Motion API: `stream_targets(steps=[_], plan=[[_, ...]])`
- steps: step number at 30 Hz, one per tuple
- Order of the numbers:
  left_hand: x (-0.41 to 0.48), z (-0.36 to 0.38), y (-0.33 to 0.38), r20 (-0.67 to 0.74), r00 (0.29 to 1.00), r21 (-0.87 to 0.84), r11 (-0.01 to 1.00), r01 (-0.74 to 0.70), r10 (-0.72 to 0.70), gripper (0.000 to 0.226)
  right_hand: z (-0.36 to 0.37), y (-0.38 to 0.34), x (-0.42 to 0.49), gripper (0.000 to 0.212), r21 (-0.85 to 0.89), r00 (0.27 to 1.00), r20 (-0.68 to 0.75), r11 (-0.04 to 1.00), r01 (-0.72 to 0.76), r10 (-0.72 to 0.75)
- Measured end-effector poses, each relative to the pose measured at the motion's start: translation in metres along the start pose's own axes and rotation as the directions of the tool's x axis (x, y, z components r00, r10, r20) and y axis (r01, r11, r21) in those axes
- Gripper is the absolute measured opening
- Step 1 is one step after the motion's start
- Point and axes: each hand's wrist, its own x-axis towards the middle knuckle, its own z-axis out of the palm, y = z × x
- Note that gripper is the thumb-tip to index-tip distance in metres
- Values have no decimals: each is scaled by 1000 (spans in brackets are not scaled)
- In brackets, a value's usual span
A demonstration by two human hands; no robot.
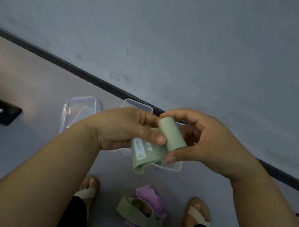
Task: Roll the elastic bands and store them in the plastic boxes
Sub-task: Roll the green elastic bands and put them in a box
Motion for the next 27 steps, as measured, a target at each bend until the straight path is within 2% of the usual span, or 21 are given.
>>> stream_targets(steps=[7, 11, 13, 16, 18, 22, 27], plan=[[0, 1, 1, 34, 999, -18, 1000, -10, 11, 42, -3, -2, -3, 57, -48, 999, -11, 998, 51, -52], [-1, 3, 1, 20, 1000, 3, 1000, -11, 11, 43, -7, -2, -3, 58, -159, 999, 1, 987, 35, -35], [-1, 5, 1, -21, 1000, 12, 1000, 12, -12, 46, -5, -1, -2, 59, -231, 1000, 22, 973, 25, -20], [0, 11, 1, -152, 988, 83, 995, 53, -40, 22, -2, 2, 0, 62, -286, 999, 37, 957, 40, -30], [0, 12, 1, -214, 976, 88, 994, 59, -39, 14, -2, 4, 2, 64, -300, 998, 37, 952, 56, -47], [0, 11, 1, -225, 974, 111, 992, 60, -34, 12, -5, 3, 1, 68, -259, 998, 53, 964, 51, -38], [0, 12, 1, -241, 970, 117, 991, 64, -34, 16, -4, 2, 1, 60, -264, 998, 0, 963, 56, -58]])
